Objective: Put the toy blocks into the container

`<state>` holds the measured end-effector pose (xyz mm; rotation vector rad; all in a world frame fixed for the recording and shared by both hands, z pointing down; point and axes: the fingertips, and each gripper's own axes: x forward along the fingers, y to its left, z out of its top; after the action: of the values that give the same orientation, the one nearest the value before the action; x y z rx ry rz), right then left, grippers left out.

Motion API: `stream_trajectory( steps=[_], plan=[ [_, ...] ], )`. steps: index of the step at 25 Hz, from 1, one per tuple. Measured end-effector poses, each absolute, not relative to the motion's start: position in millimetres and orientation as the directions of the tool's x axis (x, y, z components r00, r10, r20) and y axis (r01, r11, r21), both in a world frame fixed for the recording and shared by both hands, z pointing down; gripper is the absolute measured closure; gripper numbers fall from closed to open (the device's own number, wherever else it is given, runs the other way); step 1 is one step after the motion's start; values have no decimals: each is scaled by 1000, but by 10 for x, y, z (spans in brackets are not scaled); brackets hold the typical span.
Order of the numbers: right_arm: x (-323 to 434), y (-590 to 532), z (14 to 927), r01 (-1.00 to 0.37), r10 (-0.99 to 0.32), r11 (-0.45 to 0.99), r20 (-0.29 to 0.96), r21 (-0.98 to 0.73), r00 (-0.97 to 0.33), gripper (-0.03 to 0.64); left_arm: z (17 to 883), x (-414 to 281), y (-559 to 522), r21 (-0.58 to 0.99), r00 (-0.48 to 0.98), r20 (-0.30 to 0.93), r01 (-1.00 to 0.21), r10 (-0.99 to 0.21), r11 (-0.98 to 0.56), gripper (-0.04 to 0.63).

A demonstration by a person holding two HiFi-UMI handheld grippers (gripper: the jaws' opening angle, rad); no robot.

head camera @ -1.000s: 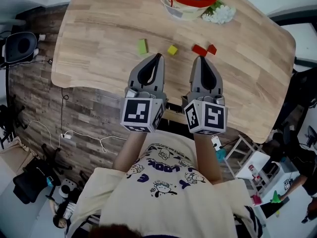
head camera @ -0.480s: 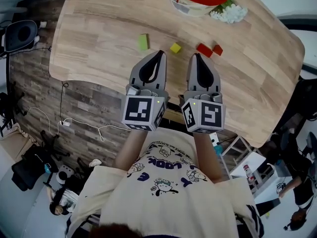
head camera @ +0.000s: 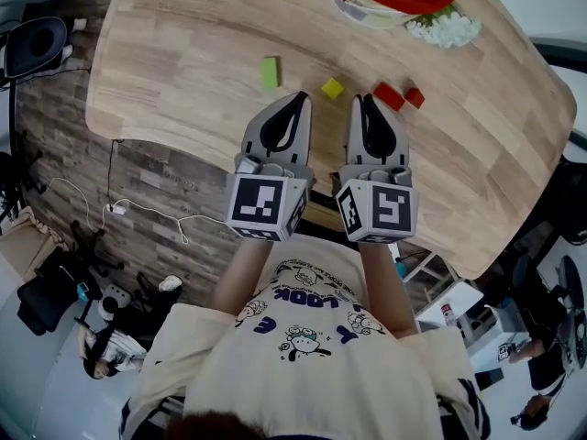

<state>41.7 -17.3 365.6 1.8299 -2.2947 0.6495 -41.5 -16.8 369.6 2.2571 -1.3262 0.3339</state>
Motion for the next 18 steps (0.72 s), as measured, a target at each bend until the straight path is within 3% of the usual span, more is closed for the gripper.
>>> stream_trajectory(
  steps=[18],
  plan=[
    [182, -234, 4225, -950, -808, 221, 503, -220, -305, 509, 4032, -632, -194, 311, 439, 507, -896, -741, -318, 569]
  ],
)
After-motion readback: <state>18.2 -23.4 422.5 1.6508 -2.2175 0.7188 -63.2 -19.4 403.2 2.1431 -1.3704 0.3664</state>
